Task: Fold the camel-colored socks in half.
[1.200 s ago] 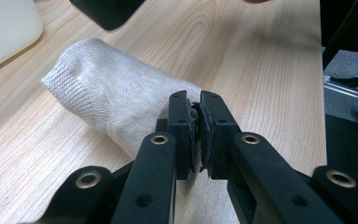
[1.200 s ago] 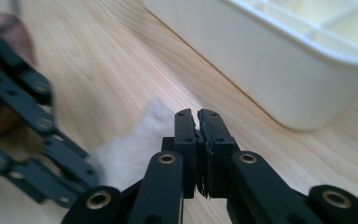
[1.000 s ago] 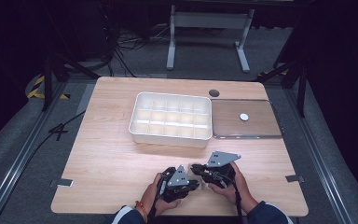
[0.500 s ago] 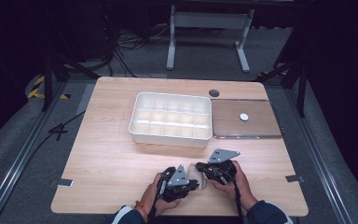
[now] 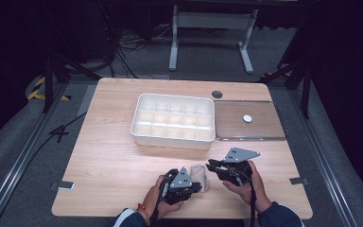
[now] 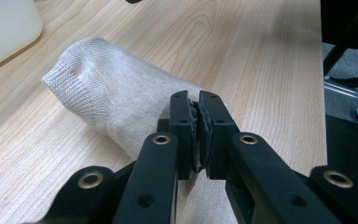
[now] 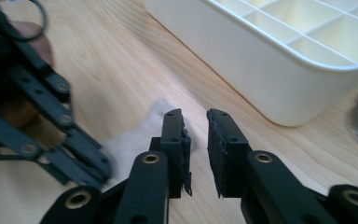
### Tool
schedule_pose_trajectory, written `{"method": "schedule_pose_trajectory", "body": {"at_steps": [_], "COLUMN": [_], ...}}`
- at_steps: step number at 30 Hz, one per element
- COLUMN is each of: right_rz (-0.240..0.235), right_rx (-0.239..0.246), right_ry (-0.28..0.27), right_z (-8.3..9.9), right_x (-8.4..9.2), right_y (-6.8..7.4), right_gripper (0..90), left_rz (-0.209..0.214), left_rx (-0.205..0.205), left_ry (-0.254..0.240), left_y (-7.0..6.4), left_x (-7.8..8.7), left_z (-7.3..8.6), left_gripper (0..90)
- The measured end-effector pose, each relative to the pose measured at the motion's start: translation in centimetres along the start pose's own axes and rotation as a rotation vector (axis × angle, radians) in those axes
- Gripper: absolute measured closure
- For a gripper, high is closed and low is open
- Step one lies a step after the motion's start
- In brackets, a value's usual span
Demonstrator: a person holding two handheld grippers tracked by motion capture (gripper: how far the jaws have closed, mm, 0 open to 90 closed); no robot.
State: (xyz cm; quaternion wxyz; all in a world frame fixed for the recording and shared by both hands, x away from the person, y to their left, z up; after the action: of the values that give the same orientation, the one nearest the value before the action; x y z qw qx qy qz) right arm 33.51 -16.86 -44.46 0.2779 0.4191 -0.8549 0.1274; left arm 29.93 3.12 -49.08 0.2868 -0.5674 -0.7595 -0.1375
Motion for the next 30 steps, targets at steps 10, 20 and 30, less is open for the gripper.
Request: {"method": "schedule_pose_trajectory", "body": {"at_steps": [10,20,30], "right_rz": [-0.054,-0.047,-0.045], "right_rx": [0.067,0.078,0.004], "right_ry": [0.102,0.123,0.090], "right_z": [1.2,1.7,1.6], "right_x": [-2.4,-2.9,-2.3], "right_y": [1.9,1.7,1.1], "right_gripper": [82.6,84.6,65.7], "left_rz": [-0.002,0.003,-0.001], "left_rx": [0.002,-0.006,0.035], "left_ry": [-0.003,-0.061,-0.039], "left_y": [0.0,0.2,1.2], "left_x": [0.0,2.4,1.5], "left_z": [0.0,-0.4,0.8], "left_gripper": [84.5,85.3,79.1]}}
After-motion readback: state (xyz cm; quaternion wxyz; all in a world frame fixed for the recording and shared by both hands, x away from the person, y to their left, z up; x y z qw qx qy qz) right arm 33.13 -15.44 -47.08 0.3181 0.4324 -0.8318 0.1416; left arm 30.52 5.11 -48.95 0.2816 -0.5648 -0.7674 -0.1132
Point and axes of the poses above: each handheld gripper's, and its own axes: x roughly backward along the jaws, z roughly out of its underside, y roughly to its left, the point moved 2 cm from there along -x, roughly forward along the jaws, and after that the axes turned 3 degrees about z, right-handed, at the moved point
